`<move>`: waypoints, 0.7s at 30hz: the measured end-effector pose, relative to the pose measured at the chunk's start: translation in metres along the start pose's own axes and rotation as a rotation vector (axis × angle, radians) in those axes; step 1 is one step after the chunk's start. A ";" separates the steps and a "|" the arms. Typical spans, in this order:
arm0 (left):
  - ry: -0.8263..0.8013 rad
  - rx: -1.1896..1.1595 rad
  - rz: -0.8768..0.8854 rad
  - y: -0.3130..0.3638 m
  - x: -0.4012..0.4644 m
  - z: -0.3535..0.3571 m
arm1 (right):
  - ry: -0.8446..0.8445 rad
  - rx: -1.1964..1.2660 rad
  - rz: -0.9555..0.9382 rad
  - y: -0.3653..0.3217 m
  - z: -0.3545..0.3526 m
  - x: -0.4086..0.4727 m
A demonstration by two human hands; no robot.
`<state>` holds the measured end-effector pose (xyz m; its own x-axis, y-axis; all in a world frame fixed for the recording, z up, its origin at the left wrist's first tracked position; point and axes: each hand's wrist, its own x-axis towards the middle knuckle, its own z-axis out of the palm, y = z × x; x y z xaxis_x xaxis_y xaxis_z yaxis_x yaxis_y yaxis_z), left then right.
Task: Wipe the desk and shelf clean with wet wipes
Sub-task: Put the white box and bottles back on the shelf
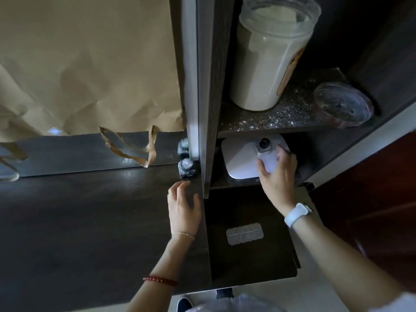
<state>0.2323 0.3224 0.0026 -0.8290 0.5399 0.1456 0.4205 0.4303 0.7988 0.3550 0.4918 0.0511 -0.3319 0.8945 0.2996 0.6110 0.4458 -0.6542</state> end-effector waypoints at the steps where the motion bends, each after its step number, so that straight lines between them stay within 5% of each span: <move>1: 0.000 -0.007 0.023 0.008 -0.005 0.000 | -0.013 -0.045 0.036 -0.002 0.002 0.008; 8: -0.183 -0.039 0.236 0.072 -0.021 0.030 | -0.083 -0.282 0.118 -0.003 0.013 0.033; 15: -0.204 0.094 -0.069 0.101 0.000 0.075 | -0.028 -0.012 0.194 0.030 -0.005 0.024; 21: -0.208 -0.204 -0.358 0.110 0.006 0.080 | -0.111 0.127 0.244 0.042 -0.019 0.015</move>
<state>0.3027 0.4310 0.0451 -0.8088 0.5255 -0.2642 0.0226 0.4766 0.8788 0.3891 0.5246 0.0411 -0.2668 0.9625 0.0494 0.5898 0.2037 -0.7814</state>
